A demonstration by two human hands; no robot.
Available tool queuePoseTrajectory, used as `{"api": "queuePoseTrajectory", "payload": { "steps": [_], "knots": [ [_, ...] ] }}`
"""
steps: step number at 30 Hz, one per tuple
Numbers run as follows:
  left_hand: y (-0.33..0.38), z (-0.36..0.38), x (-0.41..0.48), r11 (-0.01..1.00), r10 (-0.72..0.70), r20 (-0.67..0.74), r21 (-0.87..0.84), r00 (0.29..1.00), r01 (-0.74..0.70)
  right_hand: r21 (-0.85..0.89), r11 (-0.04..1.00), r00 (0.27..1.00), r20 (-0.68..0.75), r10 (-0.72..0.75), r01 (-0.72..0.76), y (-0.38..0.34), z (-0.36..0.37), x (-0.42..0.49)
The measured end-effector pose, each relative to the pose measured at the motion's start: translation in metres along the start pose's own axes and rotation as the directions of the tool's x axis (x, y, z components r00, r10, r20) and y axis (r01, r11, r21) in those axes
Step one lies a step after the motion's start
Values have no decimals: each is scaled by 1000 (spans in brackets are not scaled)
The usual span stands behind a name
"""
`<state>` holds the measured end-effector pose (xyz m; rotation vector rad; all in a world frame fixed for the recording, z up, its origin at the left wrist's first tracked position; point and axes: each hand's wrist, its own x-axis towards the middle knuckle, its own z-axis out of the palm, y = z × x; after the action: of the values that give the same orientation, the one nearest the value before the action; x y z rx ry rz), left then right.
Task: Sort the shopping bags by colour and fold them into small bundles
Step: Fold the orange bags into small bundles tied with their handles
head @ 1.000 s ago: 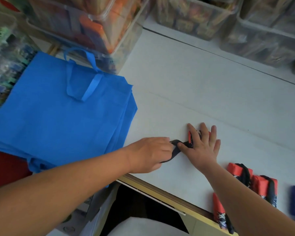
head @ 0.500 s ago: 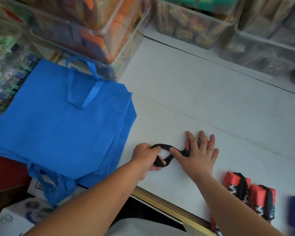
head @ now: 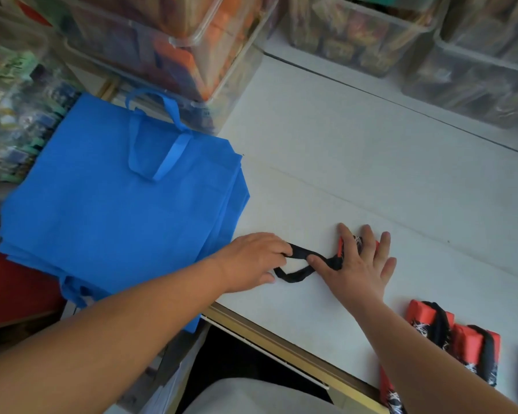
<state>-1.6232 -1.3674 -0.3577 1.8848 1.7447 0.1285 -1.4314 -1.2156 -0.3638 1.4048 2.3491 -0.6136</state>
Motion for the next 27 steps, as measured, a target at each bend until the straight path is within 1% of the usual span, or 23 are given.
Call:
{"api": "queuePoseTrajectory", "payload": {
  "steps": [1,3,4,5,7,8,11,13,15,16,17,20,22,23,24,25,27],
  "knots": [
    [-1,-6,4,1000,4,3,3,1000,-4,2,1000,1000,-2,-4,4,0,-1,0],
    [-1,-16,10,999,-21,74,-25,997,23,2,1000,1000,2,-7,7,-1,-2,0],
    [1,-19,10,993,-58,111,-91,992,69,-4,1000,1000,9,-10,10,-1,-2,0],
    [3,-22,10,971,-110,136,-199,985,136,-8,1000,1000,14,-15,15,-1,-3,0],
    [6,-26,5,860,-200,161,-444,967,252,-5,1000,999,30,-18,18,-1,-4,-1],
    [7,-27,1,808,-224,153,-523,962,271,-2,1000,999,39,-13,13,-1,-5,-1],
    [19,-26,-6,694,-287,67,-673,956,256,2,1000,997,75,2,-2,0,-7,0],
    [27,-25,-4,605,-363,8,-758,932,242,10,1000,996,95,1,-2,-1,-9,1],
    [35,-29,3,490,-440,-36,-847,897,206,43,999,994,107,-6,1,1,-11,1],
    [39,-31,7,422,-489,-54,-888,870,182,68,998,993,114,-11,3,2,-12,1],
    [44,-33,11,348,-558,-63,-923,828,164,91,996,993,119,-14,3,3,-13,0],
    [57,-25,22,168,-745,-20,-973,666,160,127,992,994,110,-10,-4,4,-15,-1],
    [64,-9,27,92,-829,36,-976,557,200,124,992,995,103,-8,-5,2,-16,-2],
    [68,-2,28,66,-855,60,-973,514,223,111,994,995,97,-8,-2,0,-16,-4],
    [70,5,29,49,-870,76,-970,487,239,96,995,996,89,-6,-3,-2,-16,-5],
    [72,9,29,39,-876,84,-969,475,243,80,997,997,78,3,-9,-5,-15,-7],
    [72,15,28,22,-879,95,-971,468,237,55,998,999,44,18,-21,-9,-13,-10]
  ]
}}
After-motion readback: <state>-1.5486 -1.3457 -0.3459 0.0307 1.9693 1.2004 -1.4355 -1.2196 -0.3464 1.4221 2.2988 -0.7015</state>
